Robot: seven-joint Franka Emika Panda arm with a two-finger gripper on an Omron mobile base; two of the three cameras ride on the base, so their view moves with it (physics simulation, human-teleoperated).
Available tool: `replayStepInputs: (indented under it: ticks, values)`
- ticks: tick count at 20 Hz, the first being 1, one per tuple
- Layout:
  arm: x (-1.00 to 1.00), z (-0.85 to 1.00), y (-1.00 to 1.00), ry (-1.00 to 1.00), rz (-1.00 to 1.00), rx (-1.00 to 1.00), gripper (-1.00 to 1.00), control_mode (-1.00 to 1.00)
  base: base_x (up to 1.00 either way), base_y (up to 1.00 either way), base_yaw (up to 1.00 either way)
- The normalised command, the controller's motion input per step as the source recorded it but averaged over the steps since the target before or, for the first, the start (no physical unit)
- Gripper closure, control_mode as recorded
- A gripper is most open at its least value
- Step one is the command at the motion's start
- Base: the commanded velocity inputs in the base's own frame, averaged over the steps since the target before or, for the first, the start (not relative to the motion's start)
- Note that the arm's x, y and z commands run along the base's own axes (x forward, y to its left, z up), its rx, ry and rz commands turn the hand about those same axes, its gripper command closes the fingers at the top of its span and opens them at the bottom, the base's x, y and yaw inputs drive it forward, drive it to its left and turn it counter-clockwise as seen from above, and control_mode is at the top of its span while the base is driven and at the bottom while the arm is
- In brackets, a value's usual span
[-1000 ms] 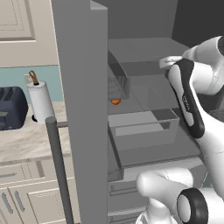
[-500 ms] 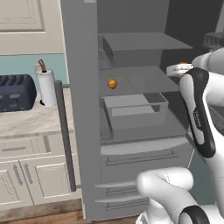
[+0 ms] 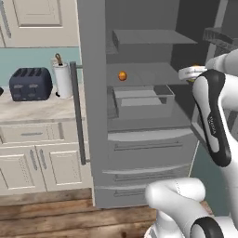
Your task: Retrieve the orange and peach from the fridge and place them into the bowl on the dining table.
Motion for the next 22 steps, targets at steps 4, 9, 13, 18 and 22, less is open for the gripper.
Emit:
replayStepInputs:
  ticks: [4, 9, 13, 18, 22]
  values:
    - [0.00, 0.00, 0.00, 0.00, 0.00, 0.00, 1.00, 1.00, -0.44, 0.22, 0.25]
    - [0.00, 0.00, 0.00, 0.00, 0.00, 0.00, 1.00, 1.00, -0.39, 0.31, 0.34]
    - [0.00, 0.00, 0.00, 0.00, 0.00, 0.00, 1.00, 1.00, -0.29, 0.37, 0.40]
    - [0.00, 0.00, 0.00, 0.00, 0.00, 0.00, 1.00, 1.00, -0.23, 0.34, 0.45]
    - [0.00, 0.00, 0.00, 0.00, 0.00, 0.00, 1.00, 1.00, -0.26, 0.34, 0.47]
